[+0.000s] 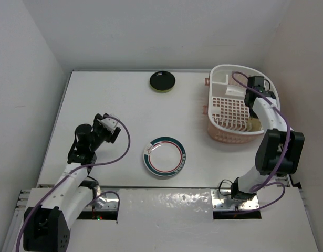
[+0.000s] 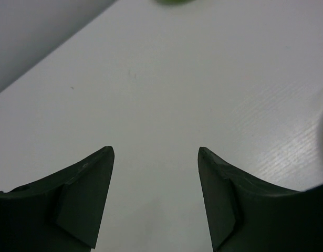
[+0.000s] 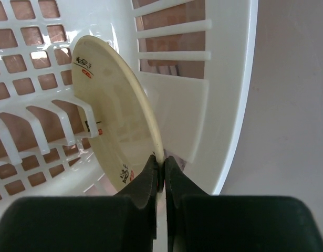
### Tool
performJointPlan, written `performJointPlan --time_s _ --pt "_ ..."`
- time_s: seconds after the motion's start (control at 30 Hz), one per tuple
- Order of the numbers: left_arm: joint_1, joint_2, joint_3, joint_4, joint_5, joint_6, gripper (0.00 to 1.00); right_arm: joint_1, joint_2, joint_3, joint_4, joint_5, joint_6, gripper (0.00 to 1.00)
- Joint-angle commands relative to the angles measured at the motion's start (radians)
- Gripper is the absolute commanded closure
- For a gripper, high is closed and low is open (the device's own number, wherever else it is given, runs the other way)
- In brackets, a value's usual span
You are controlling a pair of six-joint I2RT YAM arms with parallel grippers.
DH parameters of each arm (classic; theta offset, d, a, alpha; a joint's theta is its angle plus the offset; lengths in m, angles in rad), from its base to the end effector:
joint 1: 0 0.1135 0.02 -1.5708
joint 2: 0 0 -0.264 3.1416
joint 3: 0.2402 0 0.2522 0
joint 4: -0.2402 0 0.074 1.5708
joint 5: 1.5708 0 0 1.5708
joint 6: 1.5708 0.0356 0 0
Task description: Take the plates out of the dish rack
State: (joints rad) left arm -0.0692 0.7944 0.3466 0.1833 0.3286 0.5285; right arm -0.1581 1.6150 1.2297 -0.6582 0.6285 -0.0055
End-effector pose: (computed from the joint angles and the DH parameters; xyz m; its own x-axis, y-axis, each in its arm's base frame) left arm 0.1845 -0.0243 0.2217 -0.0355 0.4809 -0.8761 0.4564 0.7877 0.4139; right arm 0.3255 -0.0731 0.2519 -0.8557 0.1319 -0.5004 0.4148 0.7530 -0.5108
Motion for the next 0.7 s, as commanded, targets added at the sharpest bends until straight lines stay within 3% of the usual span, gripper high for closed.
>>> performJointPlan --time_s 0.0,0.13,0.3,0.67 --pt "0.008 -0.027 -0.035 0.040 -0.025 -0.011 0.37 -0.014 -0.009 -0.030 0.055 -0.029 -0.042 1.00" --pt "0.008 -0.009 -0.040 0.068 -0.092 -0.059 0.37 -0.014 -0.024 -0.076 0.097 -0.004 -0.100 1.00" --pt "0.008 0.014 -0.034 0.102 -0.080 -0.104 0.37 -0.014 -0.047 -0.133 0.189 0.023 -0.192 1.00" --pt "0.008 0.109 0.025 0.104 -0.079 -0.121 0.37 -0.011 -0.053 -0.069 0.161 -0.042 -0.163 1.00"
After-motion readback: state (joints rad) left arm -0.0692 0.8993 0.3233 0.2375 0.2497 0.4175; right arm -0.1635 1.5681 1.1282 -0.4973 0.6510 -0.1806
